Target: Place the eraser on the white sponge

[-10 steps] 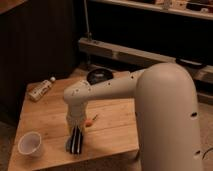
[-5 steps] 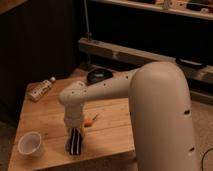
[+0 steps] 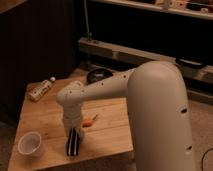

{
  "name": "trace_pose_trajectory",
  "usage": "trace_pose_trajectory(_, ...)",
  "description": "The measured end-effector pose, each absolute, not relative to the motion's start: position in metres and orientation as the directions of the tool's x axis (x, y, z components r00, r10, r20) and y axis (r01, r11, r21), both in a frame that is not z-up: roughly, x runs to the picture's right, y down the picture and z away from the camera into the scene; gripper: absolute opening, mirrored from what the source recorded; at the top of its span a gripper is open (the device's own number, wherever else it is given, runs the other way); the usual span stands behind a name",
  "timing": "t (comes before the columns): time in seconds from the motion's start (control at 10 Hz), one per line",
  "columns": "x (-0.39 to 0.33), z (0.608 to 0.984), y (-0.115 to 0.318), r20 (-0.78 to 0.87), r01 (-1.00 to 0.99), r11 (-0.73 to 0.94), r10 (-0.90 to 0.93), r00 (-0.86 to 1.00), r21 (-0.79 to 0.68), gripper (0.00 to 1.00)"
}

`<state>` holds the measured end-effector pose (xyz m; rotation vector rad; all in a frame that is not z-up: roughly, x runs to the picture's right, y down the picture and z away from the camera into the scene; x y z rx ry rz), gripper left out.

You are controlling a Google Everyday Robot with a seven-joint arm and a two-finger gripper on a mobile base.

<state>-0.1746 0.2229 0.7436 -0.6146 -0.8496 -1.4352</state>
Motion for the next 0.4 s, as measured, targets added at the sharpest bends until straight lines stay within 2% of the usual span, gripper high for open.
trace_pose_trajectory(0.4,-0.1733,0.7452,0.2221,0.812,0.989,0.079,-0.580,-0.055,0.123,0.80)
